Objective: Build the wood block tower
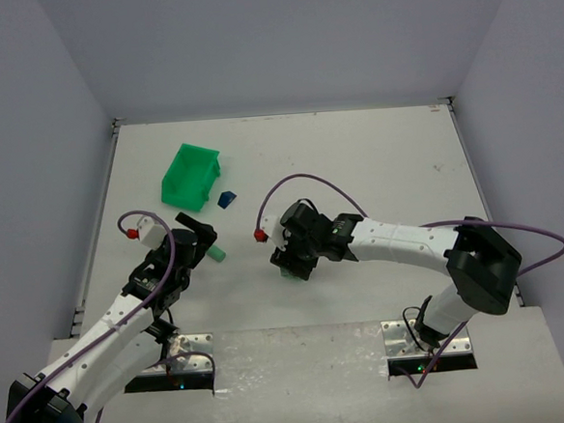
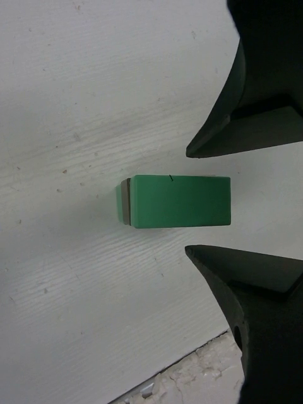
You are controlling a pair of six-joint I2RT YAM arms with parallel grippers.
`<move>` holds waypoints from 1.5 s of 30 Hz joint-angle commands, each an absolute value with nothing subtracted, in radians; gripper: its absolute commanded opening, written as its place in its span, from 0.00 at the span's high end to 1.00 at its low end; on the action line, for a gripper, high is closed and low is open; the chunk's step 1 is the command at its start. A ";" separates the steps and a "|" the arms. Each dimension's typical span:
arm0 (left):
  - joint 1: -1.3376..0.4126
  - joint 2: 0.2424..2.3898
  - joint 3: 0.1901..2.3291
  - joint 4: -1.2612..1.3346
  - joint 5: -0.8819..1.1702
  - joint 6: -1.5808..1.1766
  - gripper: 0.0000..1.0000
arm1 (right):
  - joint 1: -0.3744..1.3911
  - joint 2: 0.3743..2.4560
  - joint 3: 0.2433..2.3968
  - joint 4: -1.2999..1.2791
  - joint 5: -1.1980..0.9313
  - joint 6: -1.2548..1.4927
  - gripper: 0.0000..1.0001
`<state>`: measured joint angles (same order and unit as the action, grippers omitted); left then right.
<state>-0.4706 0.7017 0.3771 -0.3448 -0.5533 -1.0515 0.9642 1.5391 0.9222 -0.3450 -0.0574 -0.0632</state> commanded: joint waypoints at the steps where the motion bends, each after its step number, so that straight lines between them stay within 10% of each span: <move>1: -0.476 0.705 0.370 -0.301 -0.552 -1.041 0.00 | 0.960 1.521 0.957 -0.331 -0.032 -0.048 0.28; 4: -0.477 0.723 0.370 -0.288 -0.545 -1.034 0.00 | 0.960 1.493 0.978 -0.330 -0.026 -0.044 0.01; 15: -0.477 0.873 0.381 -0.296 -0.520 -1.082 0.02 | 0.960 1.272 0.913 -0.266 0.101 0.093 0.01; 36: -0.508 1.195 0.443 -0.206 -0.459 -1.065 0.37 | 0.957 0.963 0.604 -0.279 0.512 0.411 0.01; 45: -0.524 1.242 0.470 -0.223 -0.456 -1.059 0.86 | 0.957 0.834 0.534 -0.287 0.483 0.437 0.01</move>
<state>-0.5092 1.2399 0.4325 -0.2249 -0.4406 -1.0635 0.9615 0.8766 0.5474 -0.3029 0.4720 0.4045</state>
